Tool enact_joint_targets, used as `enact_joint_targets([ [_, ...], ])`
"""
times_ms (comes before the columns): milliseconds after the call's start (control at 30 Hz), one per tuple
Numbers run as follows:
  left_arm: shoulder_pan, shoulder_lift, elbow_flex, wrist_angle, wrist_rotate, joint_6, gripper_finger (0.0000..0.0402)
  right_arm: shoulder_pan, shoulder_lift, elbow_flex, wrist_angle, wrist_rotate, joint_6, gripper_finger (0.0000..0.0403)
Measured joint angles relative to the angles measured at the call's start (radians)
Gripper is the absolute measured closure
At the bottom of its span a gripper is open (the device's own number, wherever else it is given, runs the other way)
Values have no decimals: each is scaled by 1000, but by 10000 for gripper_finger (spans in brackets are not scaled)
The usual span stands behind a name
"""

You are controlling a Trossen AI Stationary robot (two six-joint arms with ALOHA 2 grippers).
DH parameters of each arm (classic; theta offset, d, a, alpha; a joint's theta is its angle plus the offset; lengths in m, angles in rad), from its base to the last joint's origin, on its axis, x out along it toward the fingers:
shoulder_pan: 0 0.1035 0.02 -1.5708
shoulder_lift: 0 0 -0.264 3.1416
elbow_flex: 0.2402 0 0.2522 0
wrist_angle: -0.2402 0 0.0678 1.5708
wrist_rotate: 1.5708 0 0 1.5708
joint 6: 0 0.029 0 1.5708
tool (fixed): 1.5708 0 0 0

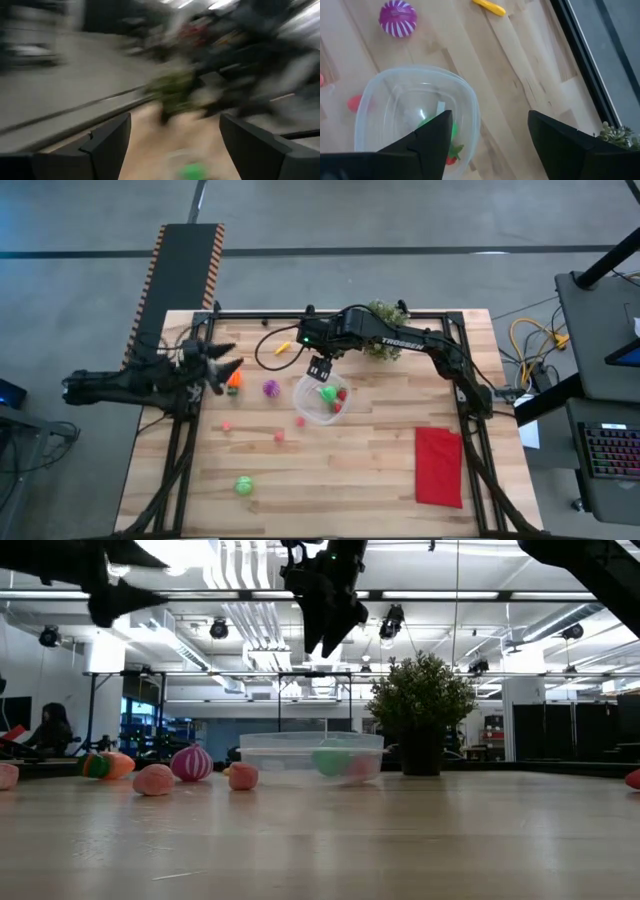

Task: Pick and placing Produce into tupperware
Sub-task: Put the blackberry into the transparent bin

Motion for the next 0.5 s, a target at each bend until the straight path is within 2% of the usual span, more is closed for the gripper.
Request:
enact_joint_targets([
  [100,0,51,92,-195,-143,9,111,0,0,0,-27,0,7,156],
  [200,0,78,142,-306,-180,1,111,0,0,0,-56,0,7,160],
  [400,0,131,171,-332,-281,-2,111,0,-12,-1,-74,10,36,167],
  [500,1,141,185,-331,-279,5,111,3,-45,-1,-53,0,44,167],
])
